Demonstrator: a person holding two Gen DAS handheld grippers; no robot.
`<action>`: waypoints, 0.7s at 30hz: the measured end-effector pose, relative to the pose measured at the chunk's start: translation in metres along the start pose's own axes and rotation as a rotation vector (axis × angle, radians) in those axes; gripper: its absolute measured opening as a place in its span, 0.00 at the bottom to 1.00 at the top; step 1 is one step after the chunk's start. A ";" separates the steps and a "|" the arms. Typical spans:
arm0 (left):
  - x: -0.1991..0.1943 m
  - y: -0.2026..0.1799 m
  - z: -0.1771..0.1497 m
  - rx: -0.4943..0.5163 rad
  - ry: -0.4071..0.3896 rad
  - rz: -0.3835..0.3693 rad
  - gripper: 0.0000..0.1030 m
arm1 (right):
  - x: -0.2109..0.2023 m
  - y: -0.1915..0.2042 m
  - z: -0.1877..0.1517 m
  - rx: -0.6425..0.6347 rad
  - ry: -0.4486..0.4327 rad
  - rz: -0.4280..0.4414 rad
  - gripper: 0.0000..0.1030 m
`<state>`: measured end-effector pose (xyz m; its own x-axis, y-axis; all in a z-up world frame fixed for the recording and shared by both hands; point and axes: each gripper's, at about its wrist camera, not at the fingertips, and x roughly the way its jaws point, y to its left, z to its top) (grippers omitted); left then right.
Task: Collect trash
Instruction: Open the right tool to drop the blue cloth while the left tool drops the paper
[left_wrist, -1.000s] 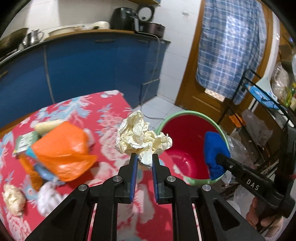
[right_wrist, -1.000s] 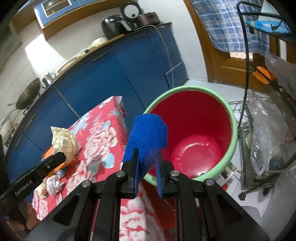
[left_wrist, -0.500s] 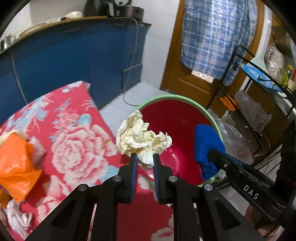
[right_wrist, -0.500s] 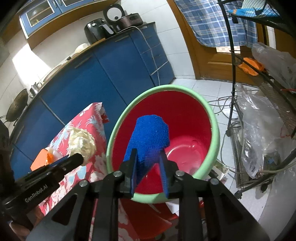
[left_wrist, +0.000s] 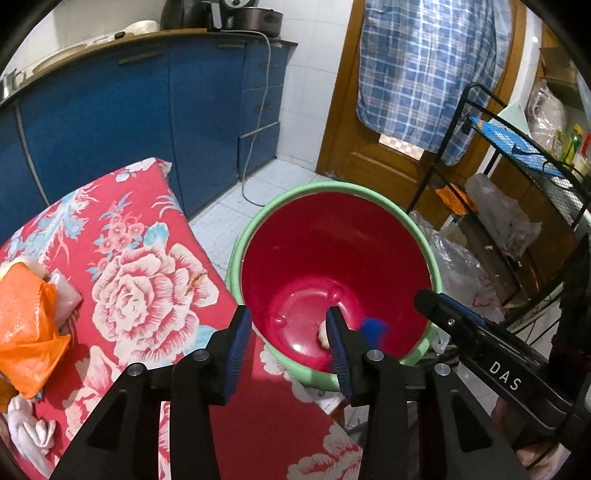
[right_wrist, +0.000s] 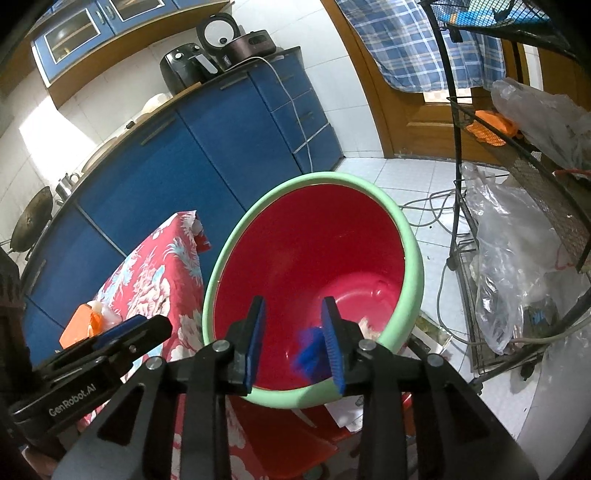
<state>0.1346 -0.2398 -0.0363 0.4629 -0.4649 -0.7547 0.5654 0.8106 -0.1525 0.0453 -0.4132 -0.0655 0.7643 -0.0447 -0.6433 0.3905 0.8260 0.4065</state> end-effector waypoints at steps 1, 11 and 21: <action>-0.003 0.001 0.000 -0.005 -0.004 -0.001 0.42 | -0.001 0.000 0.000 -0.001 0.000 0.003 0.36; -0.041 0.022 -0.008 -0.063 -0.051 0.011 0.44 | -0.018 0.030 -0.005 -0.062 -0.005 0.053 0.43; -0.094 0.062 -0.027 -0.150 -0.107 0.086 0.47 | -0.037 0.071 -0.013 -0.122 -0.006 0.128 0.49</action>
<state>0.1071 -0.1363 0.0082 0.5796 -0.4200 -0.6983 0.4162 0.8893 -0.1894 0.0384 -0.3456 -0.0208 0.8069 0.0617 -0.5874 0.2254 0.8871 0.4028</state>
